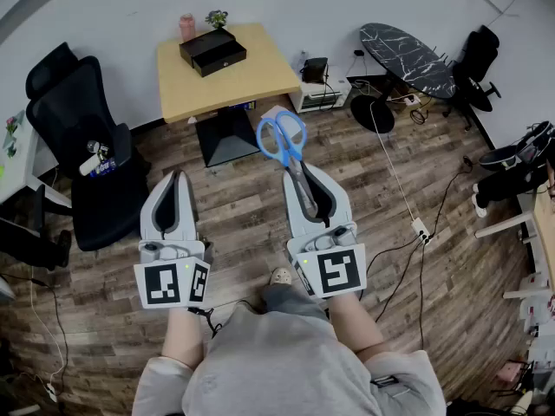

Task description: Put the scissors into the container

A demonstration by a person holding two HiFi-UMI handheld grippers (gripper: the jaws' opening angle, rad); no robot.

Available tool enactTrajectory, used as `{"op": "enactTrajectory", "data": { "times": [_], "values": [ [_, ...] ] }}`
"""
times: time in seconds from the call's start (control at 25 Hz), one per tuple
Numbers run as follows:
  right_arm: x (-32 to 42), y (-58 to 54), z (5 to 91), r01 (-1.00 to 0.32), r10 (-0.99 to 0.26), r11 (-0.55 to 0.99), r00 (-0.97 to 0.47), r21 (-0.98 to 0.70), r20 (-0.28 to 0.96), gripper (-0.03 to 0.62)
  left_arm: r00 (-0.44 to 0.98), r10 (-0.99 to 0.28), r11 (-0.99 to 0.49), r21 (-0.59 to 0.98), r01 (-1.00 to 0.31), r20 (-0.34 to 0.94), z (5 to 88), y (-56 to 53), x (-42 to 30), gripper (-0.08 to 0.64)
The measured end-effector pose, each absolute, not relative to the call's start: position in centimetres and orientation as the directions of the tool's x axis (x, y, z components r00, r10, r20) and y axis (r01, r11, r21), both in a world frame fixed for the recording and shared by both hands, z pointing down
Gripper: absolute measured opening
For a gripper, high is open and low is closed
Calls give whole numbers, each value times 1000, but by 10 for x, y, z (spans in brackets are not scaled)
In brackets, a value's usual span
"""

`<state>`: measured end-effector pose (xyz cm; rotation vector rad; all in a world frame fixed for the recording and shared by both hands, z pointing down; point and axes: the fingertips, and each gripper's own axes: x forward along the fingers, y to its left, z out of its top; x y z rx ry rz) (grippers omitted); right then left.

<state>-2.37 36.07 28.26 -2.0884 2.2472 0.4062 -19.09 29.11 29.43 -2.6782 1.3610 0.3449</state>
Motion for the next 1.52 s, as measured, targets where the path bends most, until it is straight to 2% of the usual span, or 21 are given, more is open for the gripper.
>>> {"op": "enactTrajectory", "data": {
  "times": [0.52, 1.16, 1.52],
  "values": [
    [-10, 335, 279, -984, -970, 69, -105, 167, -219, 64, 561, -784, -583, 5, -813, -265, 291, 268, -176, 58],
    [54, 277, 272, -977, -951, 155, -187, 145, -248, 64, 478, -822, -508, 19, -861, -311, 276, 227, -122, 58],
    [82, 233, 284, -980, -960, 177, -192, 93, -202, 64, 471, -828, -500, 20, -866, -305, 280, 186, -105, 58]
  ]
}}
